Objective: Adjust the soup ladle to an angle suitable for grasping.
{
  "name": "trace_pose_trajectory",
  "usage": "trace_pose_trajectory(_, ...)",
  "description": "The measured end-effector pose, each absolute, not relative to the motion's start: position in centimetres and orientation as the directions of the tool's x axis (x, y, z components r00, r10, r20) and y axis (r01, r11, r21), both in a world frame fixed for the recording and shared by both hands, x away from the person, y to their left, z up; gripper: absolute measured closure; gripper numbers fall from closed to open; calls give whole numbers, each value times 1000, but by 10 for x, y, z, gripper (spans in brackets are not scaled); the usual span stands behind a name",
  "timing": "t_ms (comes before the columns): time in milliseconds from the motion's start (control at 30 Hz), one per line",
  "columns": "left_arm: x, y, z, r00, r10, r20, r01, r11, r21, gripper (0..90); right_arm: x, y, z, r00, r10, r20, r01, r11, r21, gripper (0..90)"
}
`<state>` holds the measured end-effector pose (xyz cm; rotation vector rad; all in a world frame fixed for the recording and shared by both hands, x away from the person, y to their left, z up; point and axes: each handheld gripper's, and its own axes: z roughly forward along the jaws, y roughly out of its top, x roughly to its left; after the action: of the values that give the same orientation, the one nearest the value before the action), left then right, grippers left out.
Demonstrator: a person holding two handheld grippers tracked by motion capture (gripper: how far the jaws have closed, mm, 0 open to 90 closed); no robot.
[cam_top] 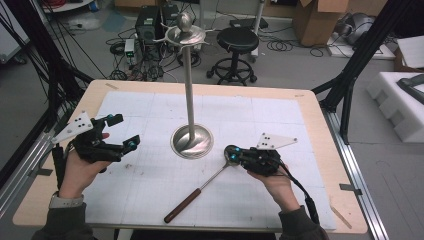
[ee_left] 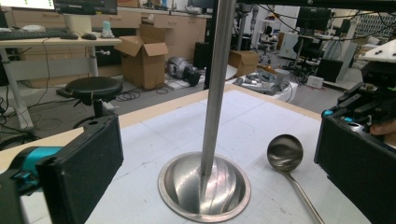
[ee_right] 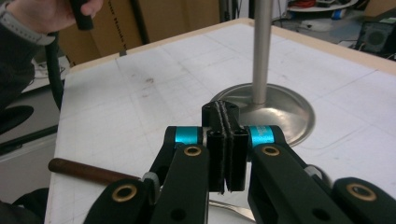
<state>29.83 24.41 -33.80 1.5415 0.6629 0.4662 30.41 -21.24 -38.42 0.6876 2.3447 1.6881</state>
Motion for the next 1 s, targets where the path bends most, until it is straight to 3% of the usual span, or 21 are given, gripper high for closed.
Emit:
trace_pose_trajectory(67, 298, 244, -338, 747, 657, -99, 131, 0, 991, 17, 303, -209, -391, -878, 467, 111, 247, 241, 939, 894)
trace_pose_trajectory(633, 300, 241, -340, 749, 656, -94, 141, -19, 990, 17, 318, -184, -435, -853, 486, 189, 385, 343, 857, 898)
trace_pose_trajectory(1000, 300, 240, -341, 750, 655, -95, 142, -19, 990, 17, 322, -177, -447, -850, 485, 204, 413, 374, 830, 899)
